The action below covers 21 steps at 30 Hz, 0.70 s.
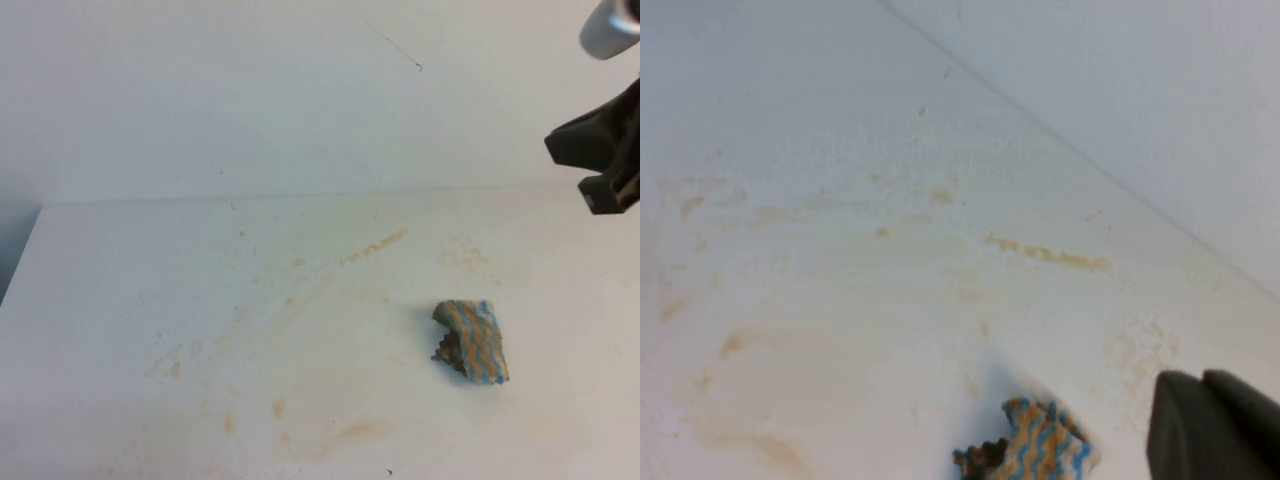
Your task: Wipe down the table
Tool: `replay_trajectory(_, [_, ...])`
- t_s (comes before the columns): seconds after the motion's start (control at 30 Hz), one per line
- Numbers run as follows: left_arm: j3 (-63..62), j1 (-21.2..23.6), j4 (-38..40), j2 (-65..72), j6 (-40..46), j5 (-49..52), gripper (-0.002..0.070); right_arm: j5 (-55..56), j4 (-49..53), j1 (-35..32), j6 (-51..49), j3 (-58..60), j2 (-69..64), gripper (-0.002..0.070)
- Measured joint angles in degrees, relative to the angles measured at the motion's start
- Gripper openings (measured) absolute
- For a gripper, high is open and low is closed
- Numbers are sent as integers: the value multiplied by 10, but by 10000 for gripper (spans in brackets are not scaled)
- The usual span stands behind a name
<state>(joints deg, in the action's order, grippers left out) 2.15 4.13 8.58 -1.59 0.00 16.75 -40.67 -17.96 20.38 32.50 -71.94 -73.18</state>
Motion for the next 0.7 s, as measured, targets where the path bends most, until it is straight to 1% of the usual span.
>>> replay_trajectory(0.13, [0, 0, 0, 0, 0, 0, 0, -3, -20, 0, -1, 0, 27, 1])
replay_trajectory(0.5, [0, 0, -2, 0, 0, 0, 0, -20, -40, 4, -1, 3, 36, -2])
replay_trajectory(0.6, [0, 0, -2, 0, 0, 0, 0, -26, -41, 4, 2, 7, 63, -2])
replay_trajectory(0.7, [0, 0, -2, 0, 0, 0, 0, -18, -32, 4, 29, 32, 115, -2])
